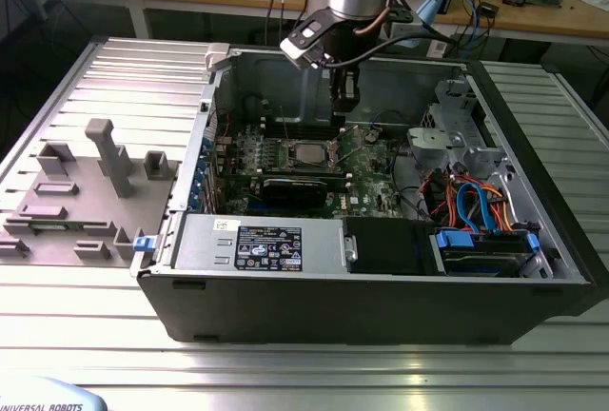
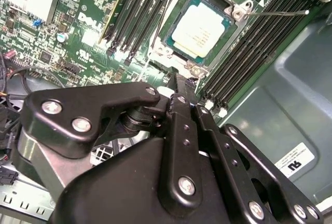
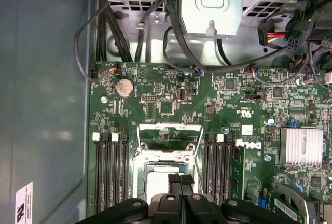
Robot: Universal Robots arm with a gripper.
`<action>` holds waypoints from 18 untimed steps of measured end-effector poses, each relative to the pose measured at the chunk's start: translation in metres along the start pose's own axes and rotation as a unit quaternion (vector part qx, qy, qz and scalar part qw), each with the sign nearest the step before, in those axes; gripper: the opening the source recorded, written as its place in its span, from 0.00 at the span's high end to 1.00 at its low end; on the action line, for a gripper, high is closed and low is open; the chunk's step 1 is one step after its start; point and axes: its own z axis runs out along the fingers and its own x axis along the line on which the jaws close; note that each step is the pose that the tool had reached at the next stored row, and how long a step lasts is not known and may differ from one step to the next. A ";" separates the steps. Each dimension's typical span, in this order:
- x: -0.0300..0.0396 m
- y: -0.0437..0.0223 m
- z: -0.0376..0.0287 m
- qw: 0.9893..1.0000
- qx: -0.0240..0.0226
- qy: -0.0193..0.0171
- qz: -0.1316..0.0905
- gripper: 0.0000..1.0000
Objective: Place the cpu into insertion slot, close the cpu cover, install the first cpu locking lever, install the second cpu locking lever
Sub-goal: 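Close the cpu cover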
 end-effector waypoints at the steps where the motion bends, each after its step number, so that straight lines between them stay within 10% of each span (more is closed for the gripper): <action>1: 0.0000 0.0013 0.0000 1.000 0.000 0.000 0.000 0.89; 18: -0.0002 0.0065 0.0000 1.000 0.000 0.000 0.000 0.89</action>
